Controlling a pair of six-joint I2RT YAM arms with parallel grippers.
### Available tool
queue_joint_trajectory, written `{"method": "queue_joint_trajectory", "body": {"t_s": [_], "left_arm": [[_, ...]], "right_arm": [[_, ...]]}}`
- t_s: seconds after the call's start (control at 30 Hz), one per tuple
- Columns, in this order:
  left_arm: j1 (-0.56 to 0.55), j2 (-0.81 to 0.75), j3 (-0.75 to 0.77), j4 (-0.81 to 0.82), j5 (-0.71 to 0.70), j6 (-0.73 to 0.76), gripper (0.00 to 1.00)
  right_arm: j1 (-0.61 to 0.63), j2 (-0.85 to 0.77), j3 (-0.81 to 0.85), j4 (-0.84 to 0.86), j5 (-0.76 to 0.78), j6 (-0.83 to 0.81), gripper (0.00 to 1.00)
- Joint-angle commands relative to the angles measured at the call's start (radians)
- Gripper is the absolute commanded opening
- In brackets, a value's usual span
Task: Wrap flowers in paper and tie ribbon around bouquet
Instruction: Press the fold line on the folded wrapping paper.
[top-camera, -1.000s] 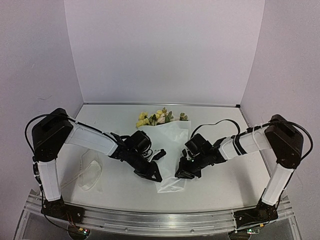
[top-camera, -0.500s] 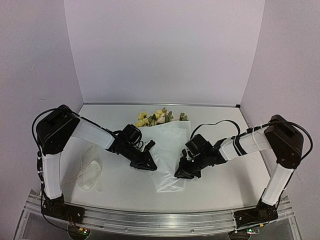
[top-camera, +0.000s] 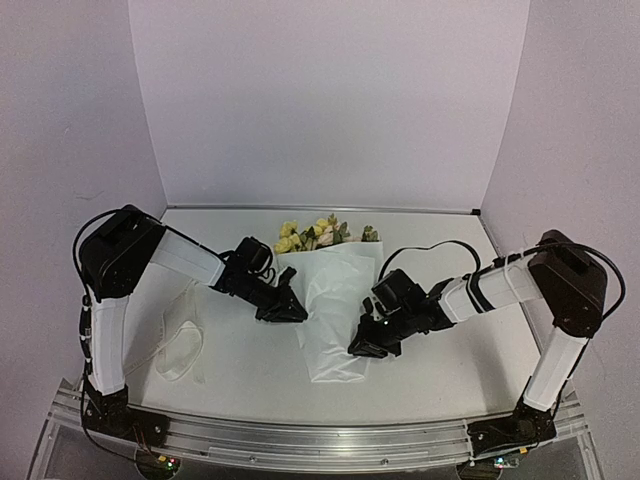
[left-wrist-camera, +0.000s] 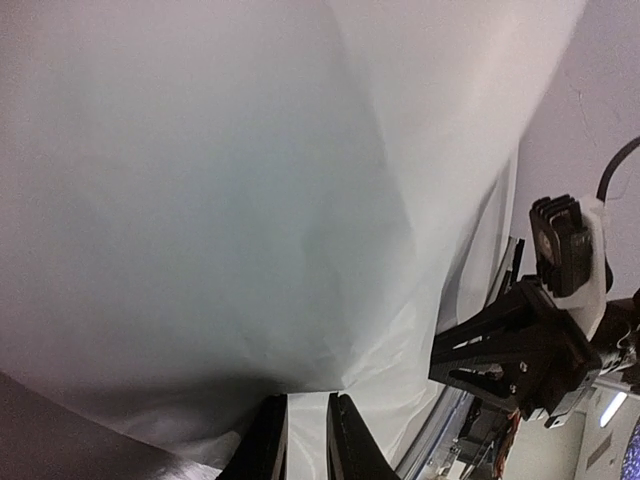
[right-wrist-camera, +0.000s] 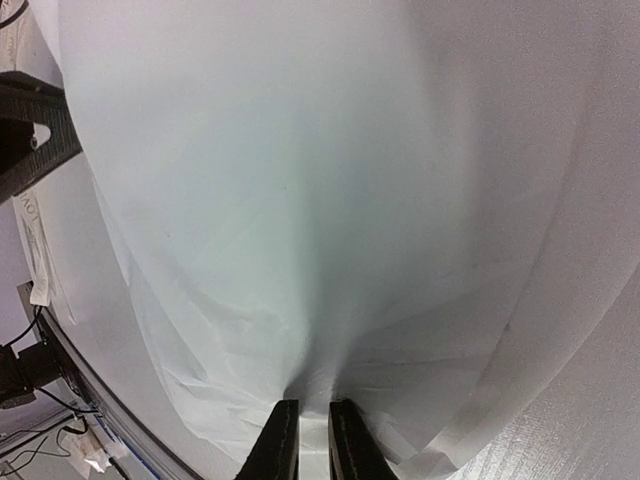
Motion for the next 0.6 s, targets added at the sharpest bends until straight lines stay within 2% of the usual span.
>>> {"method": "queue_joint_trajectory", "body": {"t_s": [0.0, 0.3, 0.57], "left_arm": [[0.048, 0.056, 0.057, -0.003, -0.094, -0.033, 0.17], [0.134, 0.107, 0.140, -0.039, -0.124, -0.080, 0.17], [0.215, 0.195, 0.341, -0.171, -0.115, -0.017, 0.18]], "right_arm": [[0.002, 0.004, -0.040, -0.050, 0.009, -0.019, 0.14], [0.002, 0.007, -0.047, -0.040, -0.001, -0.026, 0.14], [-0.001, 0.006, -0.057, -0.034, -0.007, -0.029, 0.14]]}}
